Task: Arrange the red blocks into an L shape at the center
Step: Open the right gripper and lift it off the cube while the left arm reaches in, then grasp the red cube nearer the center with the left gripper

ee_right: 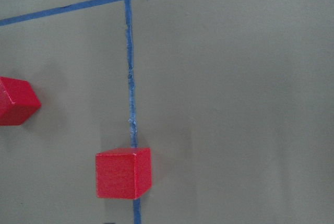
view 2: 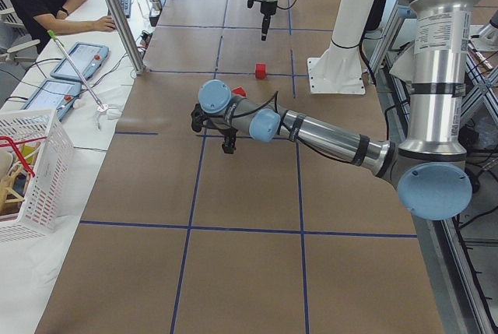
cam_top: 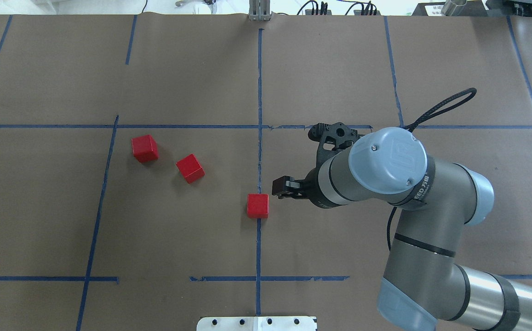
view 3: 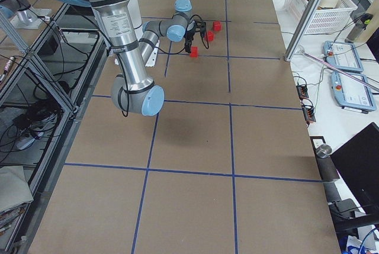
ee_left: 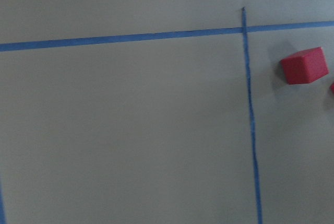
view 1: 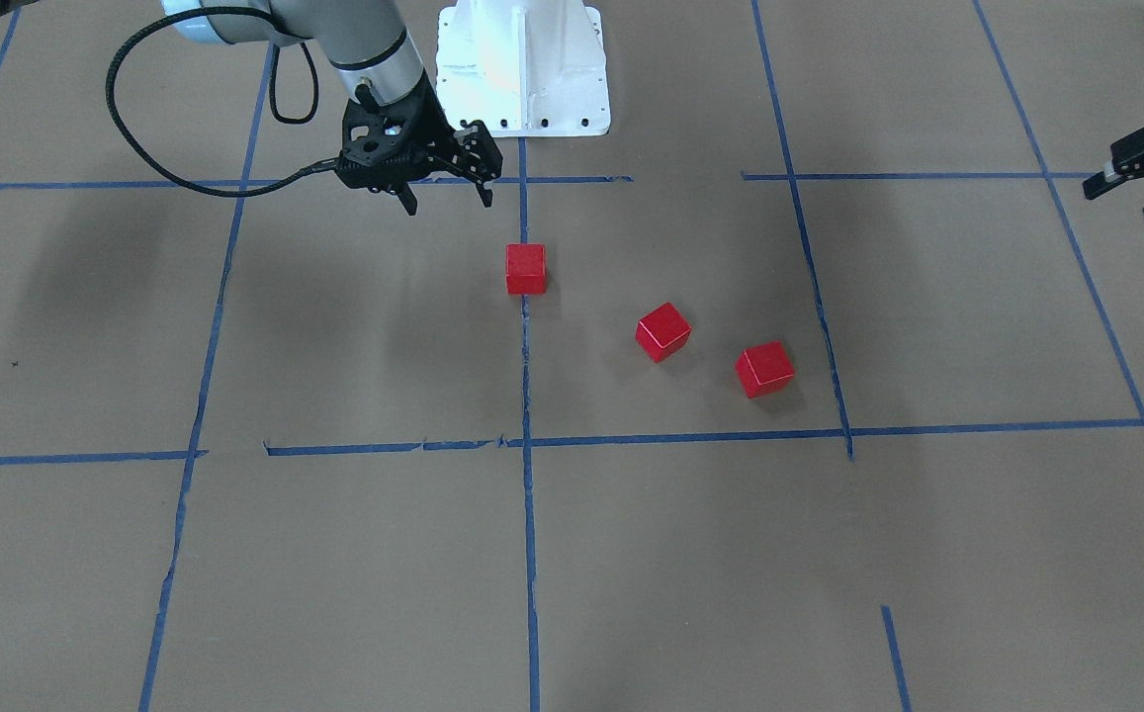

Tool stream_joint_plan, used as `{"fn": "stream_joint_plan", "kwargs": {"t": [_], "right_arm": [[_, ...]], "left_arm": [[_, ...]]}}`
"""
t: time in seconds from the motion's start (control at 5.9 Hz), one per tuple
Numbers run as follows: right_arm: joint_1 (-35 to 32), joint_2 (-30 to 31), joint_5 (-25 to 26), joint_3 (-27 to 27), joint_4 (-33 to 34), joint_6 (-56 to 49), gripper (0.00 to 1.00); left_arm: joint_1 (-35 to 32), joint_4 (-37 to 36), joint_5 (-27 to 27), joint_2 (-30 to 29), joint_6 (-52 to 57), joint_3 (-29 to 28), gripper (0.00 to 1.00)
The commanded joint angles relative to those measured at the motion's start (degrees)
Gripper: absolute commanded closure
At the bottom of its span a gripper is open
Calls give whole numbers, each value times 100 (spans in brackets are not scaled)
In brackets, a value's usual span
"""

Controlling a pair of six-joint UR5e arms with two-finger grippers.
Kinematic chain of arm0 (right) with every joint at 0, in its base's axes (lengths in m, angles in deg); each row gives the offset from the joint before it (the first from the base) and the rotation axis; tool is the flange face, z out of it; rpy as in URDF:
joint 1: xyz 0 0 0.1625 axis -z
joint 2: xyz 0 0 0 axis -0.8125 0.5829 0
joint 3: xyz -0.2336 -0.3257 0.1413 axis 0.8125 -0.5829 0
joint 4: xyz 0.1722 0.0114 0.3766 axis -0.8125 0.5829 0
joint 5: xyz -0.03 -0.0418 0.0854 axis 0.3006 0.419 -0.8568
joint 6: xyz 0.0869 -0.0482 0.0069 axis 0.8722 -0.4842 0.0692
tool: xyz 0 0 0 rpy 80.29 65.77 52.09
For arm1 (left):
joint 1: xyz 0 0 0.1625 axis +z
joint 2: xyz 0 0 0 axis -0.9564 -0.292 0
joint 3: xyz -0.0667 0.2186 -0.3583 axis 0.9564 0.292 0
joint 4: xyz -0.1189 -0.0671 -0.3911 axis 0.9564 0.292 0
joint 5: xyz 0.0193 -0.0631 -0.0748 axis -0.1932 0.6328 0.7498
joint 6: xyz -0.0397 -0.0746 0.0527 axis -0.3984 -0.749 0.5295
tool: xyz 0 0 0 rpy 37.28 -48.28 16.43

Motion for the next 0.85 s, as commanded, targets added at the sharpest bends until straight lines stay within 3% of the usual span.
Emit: {"fn": "stream_joint_plan", "kwargs": {"t": [0.0,0.17,0.34,0.51,0.68], "right_arm": [[-90,432,-12,296,-3,-9,0],[-117,461,-12,297,-3,0,0],[-117,513,-3,297,-3,0,0],[-117,505,5,306,-3,0,0],[-109,496,23,306,-3,9,0]], "left_arm": [[1824,1039,-1508,-1023,-3887,18,0],[2896,1006,-2518,-1639,-5475,-139,0],[3281,475,-3329,-2124,-6291,-323,0],[3633,-287,-3972,-2442,-6378,-342,0],[3671,-556,-4135,-2463,-6414,-351,0]]}}
